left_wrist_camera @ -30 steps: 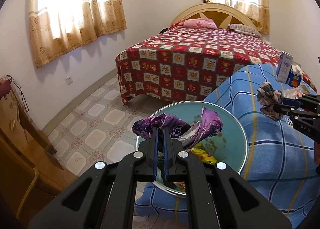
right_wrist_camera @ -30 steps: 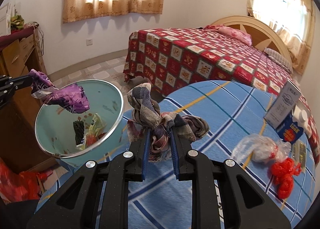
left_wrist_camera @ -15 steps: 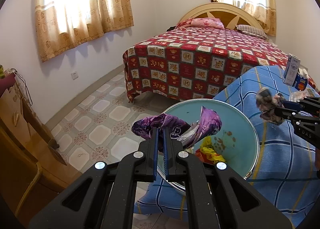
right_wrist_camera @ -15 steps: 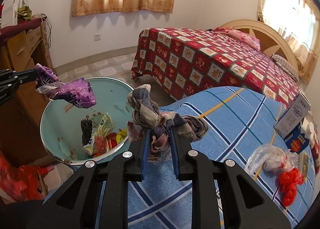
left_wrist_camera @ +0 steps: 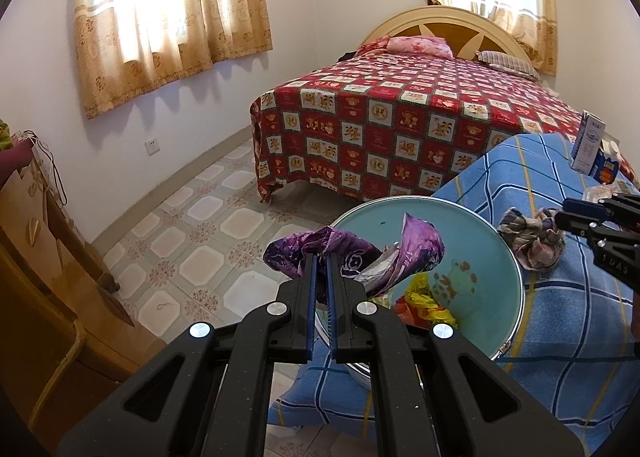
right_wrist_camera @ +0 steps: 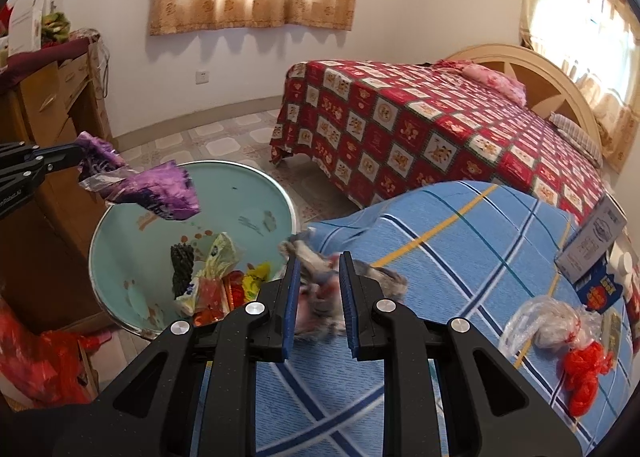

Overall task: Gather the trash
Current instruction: 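Open both grippers to drop the wrapper and grey cloth into the bin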

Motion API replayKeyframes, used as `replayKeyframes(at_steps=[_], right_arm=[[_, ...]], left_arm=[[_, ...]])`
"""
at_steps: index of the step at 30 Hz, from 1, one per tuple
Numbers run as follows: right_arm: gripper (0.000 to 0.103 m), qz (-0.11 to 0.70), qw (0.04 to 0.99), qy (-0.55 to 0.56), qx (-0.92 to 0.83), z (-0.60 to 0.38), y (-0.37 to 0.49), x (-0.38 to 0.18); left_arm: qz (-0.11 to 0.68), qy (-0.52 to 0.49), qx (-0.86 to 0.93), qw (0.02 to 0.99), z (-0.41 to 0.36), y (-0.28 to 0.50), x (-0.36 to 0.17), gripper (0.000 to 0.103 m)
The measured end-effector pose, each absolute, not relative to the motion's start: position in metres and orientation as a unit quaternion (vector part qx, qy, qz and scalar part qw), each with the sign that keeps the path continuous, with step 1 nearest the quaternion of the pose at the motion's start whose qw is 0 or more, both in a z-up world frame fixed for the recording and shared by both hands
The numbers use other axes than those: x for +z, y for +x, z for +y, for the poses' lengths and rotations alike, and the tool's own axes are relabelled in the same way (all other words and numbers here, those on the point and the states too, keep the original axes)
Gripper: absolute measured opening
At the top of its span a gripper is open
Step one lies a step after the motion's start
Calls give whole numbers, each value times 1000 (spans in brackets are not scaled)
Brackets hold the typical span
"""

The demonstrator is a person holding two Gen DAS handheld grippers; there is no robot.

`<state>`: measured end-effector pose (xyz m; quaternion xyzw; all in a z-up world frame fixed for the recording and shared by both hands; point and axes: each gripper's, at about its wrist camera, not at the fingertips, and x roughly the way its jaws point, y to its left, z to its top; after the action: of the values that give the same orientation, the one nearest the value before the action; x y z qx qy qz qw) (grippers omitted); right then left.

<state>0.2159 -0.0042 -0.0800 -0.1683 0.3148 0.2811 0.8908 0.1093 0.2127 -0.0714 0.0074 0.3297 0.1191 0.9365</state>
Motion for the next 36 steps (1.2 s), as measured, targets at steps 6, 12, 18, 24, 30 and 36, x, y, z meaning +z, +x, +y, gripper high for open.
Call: replayKeyframes(at_steps=[6,12,18,24,30,36], right_arm=[[53,324,890,-143,287,-15,223,-81],[58,358,876,-166,279,-6,232,-98],[14,357,874,-167,285,-7,228,-96],[13,317,888,-155,296,-4,220,-76],[13,308,884,-156,315,10,217,-66],[13,305,879,-160,331,25,212,-65]], left_arm=[[336,8,115,935,213,111,-77,4],[339,7,114,934,214,111,-79,4],[337,6,114,935,215,111,-79,4],[326,5,119,938,217,107,-70,4],[323,13,141,936,220,105,-66,4],[327,12,148,933,223,105,-68,4]])
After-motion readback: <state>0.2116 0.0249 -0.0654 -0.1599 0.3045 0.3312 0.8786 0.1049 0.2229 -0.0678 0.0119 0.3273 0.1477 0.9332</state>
